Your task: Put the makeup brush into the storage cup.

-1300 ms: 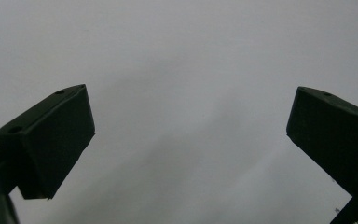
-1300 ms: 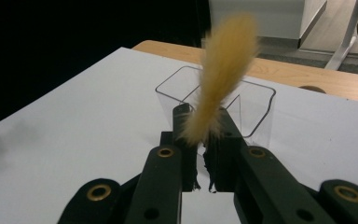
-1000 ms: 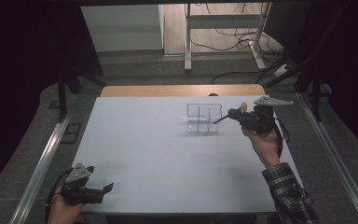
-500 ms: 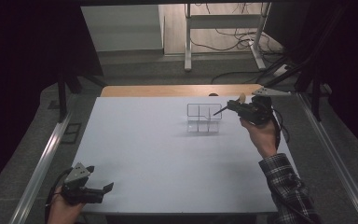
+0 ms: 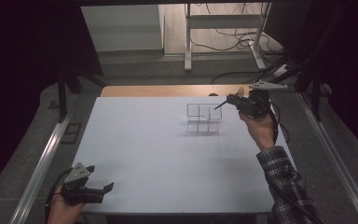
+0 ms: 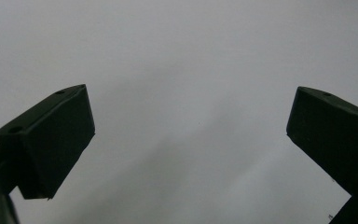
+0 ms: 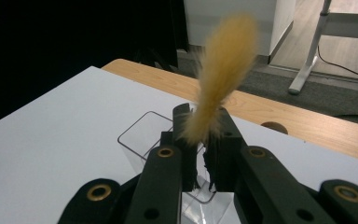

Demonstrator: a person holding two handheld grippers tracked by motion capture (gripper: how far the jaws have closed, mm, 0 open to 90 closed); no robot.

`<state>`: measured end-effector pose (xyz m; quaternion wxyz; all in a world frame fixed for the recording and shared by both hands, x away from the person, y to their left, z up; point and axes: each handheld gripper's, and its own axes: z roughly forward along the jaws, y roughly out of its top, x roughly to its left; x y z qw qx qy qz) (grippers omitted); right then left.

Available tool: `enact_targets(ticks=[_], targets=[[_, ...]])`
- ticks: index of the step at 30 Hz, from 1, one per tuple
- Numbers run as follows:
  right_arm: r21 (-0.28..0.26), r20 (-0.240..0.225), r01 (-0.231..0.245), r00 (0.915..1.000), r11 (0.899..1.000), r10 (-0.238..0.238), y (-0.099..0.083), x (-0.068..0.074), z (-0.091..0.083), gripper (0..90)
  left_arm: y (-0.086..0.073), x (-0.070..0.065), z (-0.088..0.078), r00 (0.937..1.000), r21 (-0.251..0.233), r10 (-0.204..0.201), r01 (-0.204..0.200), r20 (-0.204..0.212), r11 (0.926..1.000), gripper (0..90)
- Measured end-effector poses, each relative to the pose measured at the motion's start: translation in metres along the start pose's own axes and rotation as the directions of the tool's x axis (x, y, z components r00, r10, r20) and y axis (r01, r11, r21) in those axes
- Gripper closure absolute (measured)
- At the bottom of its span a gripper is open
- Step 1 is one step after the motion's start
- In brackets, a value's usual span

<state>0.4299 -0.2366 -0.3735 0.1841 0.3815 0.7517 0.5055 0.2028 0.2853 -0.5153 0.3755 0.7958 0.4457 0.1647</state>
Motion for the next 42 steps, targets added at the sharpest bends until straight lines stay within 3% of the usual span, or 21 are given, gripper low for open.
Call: enact_targets(ticks=[16, 42], targets=[[0.032, 0.033, 0.009, 0.9994, 0.999, -0.01, 0.007, -0.005, 0.016, 83.4, 0.001, 0.0, -0.001, 0.9997, -0.019, -0.017, 0.017, 0.018, 0.9997, 1.0], [0.081, 0.049, 0.0, 0.9988, 0.997, -0.004, -0.011, -0.011, 0.037, 83.3, 0.001, 0.0, -0.001, 0.9988, -0.033, -0.031, 0.033, 0.036, 0.9989, 0.8]])
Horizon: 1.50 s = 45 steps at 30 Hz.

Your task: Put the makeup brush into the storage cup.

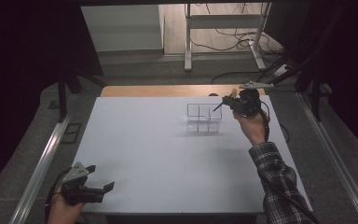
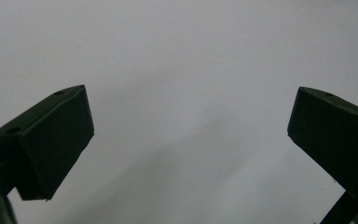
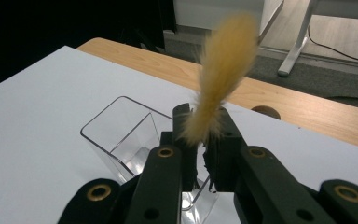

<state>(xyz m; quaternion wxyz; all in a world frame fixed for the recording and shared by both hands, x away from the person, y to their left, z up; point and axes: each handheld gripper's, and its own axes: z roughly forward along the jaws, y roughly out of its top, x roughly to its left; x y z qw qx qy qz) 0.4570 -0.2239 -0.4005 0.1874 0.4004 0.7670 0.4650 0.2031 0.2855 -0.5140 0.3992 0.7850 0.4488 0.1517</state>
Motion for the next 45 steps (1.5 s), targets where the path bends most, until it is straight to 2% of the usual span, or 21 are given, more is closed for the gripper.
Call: enact_targets(ticks=[24, 45], targets=[[0.042, 0.004, 0.006, 1.0, 0.999, -0.007, -0.015, 0.001, 0.019, 83.4, 0.0, -0.001, 0.001, 0.9999, -0.002, -0.002, 0.002, 0.017, 1.0, 0.7], [0.072, 0.005, 0.002, 1.0, 0.997, -0.003, -0.031, 0.0, 0.033, 83.3, 0.0, -0.002, 0.003, 0.9997, 0.019, 0.022, -0.023, 0.014, 0.9996, 0.9]])
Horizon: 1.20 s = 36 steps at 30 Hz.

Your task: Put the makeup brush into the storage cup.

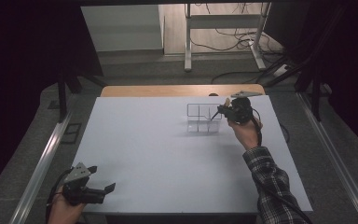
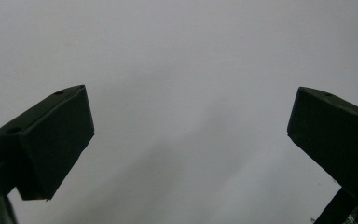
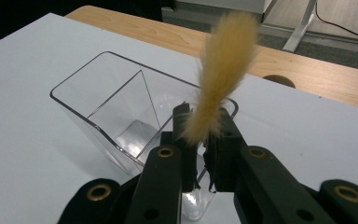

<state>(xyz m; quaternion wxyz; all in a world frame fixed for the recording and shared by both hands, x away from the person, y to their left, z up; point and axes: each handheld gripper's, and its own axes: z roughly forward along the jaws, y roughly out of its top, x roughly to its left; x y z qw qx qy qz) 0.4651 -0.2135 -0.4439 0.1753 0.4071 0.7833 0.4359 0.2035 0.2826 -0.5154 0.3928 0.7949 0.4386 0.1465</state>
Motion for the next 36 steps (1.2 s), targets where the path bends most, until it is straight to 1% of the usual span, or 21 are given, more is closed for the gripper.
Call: enact_targets(ticks=[7, 8, 11, 13, 15, 16, 17, 18, 21, 25, 26, 27, 28, 29, 31, 34, 36], targets=[[0.005, 0.003, 0.01, 0.9999, 1.0, -0.01, -0.0013, 0.0016, 0.0022, 82.3, 0.0001, -0.0006, 0.0005, 1.0, 0.007, 0.009, -0.009, -0.001, 0.9999, 1.0], [0.005, 0.002, 0.014, 0.9999, 1.0, -0.014, -0.0013, 0.0017, 0.0023, 80.0, 0.0001, -0.0007, 0.0005, 1.0, 0.007, 0.01, -0.01, -0.001, 0.9999, 1.0], [0.0, 0.001, 0.017, 0.9998, 1.0, -0.017, -0.0009, 0.002, 0.0017, 67.2, -0.0001, -0.0008, 0.001, 0.9999, 0.01, 0.01, -0.01, 0.003, 0.9999, 1.0], [-0.009, 0.016, 0.025, 0.9996, 1.0, -0.025, -0.0008, 0.0027, 0.001, 56.7, -0.0002, -0.0005, 0.0013, 0.9999, 0.012, 0.008, -0.008, 0.009, 0.9999, 1.0], [-0.007, 0.012, 0.03, 0.9995, 1.0, -0.03, -0.0006, 0.0022, 0.002, 46.8, -0.0001, -0.0005, 0.0011, 0.9999, 0.01, 0.007, -0.007, 0.012, 0.9999, 1.0], [-0.008, 0.026, 0.046, 0.9986, 0.999, -0.046, -0.0007, 0.0024, 0.0024, 41.4, -0.0001, -0.0004, 0.0009, 0.9999, 0.009, 0.005, -0.005, 0.014, 0.9999, 1.0], [-0.007, 0.031, 0.052, 0.9981, 0.999, -0.052, -0.0008, 0.0025, 0.0027, 38.7, -0.0001, -0.0001, 0.0007, 0.9999, 0.009, 0.005, -0.005, 0.015, 1.0, 1.0], [-0.005, 0.033, 0.054, 0.998, 0.999, -0.054, -0.0009, 0.0021, 0.0034, 33.4, -0.0001, -0.0001, 0.0008, 0.9999, 0.008, 0.004, -0.004, 0.015, 1.0, 1.0], [-0.011, 0.033, 0.049, 0.9983, 0.999, -0.048, -0.0012, 0.0014, 0.0042, 26.2, -0.0001, 0.0, 0.0006, 0.9999, 0.008, 0.002, -0.002, 0.015, 1.0, 1.0], [-0.023, 0.013, 0.029, 0.9995, 0.999, -0.028, -0.0014, 0.0011, 0.0046, 11.1, -0.0001, -0.0001, 0.0007, 0.9999, 0.009, 0.003, -0.003, 0.016, 1.0, 1.0], [-0.023, 0.02, 0.023, 0.9995, 0.999, -0.023, -0.0014, 0.0016, 0.0047, 7.2, -0.0001, 0.0, 0.0008, 0.9999, 0.009, 0.004, -0.004, 0.016, 1.0, 1.0], [-0.018, 0.029, 0.025, 0.9993, 1.0, -0.025, -0.0014, 0.0025, 0.0046, 5.1, -0.0001, -0.0001, 0.0008, 0.9999, 0.01, 0.004, -0.004, 0.016, 0.9999, 1.0], [-0.015, 0.032, 0.038, 0.9988, 0.999, -0.038, -0.0014, 0.003, 0.0044, 3.1, -0.0001, -0.0001, 0.0009, 0.9999, 0.01, 0.004, -0.005, 0.016, 0.9999, 1.0], [-0.017, 0.037, 0.044, 0.9984, 0.999, -0.043, -0.0016, 0.0037, 0.0039, 2.5, -0.0001, -0.0002, 0.0008, 0.9999, 0.01, 0.005, -0.005, 0.016, 0.9999, 1.0], [-0.013, 0.037, 0.041, 0.9985, 0.999, -0.04, -0.002, 0.0042, 0.0034, 1.0, 0.0, -0.0002, 0.0008, 0.9999, 0.01, 0.004, -0.005, 0.016, 0.9999, 1.0], [-0.01, 0.03, 0.038, 0.9988, 0.999, -0.038, -0.0027, 0.0042, 0.0025, 0.9, 0.0, -0.0003, 0.001, 0.9999, 0.011, 0.006, -0.006, 0.013, 0.9999, 1.0], [-0.008, 0.034, 0.04, 0.9986, 0.999, -0.039, -0.003, 0.0045, 0.0019, 0.9, 0.0, -0.0002, 0.0007, 0.9999, 0.01, 0.005, -0.005, 0.013, 0.9999, 1.0]])
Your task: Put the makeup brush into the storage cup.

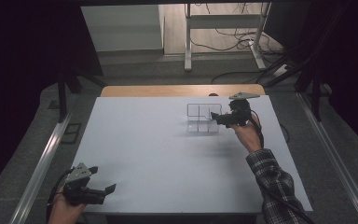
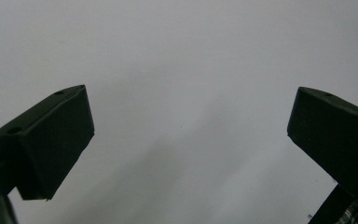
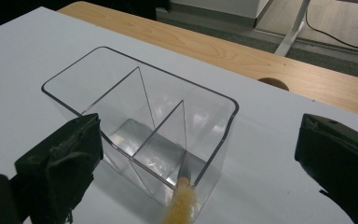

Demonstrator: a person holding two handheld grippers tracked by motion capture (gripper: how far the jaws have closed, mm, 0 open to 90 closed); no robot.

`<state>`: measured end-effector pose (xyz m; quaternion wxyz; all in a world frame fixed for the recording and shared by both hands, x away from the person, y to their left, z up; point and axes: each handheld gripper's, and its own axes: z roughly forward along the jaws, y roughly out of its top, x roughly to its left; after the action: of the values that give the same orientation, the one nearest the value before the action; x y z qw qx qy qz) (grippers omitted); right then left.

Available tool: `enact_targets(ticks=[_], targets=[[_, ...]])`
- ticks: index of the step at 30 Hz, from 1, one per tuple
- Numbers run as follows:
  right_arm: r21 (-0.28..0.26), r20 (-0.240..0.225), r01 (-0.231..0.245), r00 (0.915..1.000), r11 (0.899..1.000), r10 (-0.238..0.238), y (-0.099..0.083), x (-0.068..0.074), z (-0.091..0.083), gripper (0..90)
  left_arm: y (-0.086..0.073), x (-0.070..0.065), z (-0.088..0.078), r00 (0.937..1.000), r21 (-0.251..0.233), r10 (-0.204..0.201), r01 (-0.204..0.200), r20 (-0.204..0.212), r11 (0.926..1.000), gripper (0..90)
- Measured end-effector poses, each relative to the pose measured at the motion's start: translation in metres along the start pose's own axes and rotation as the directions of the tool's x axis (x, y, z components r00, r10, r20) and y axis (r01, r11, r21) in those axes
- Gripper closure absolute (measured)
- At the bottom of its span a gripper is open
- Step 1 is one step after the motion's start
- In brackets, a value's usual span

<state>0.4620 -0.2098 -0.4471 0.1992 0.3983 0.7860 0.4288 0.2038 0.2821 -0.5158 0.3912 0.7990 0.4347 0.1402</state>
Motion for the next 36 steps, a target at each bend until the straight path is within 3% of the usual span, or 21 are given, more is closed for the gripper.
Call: enact_targets(ticks=[36], targets=[[0.011, -0.054, -0.013, 0.9984, 1.0, 0.014, -0.014, 0.008, -0.029, 0.9, 0.0, 0.001, -0.001, 0.9998, -0.005, 0.004, -0.004, -0.022, 1.0, 0.0]])
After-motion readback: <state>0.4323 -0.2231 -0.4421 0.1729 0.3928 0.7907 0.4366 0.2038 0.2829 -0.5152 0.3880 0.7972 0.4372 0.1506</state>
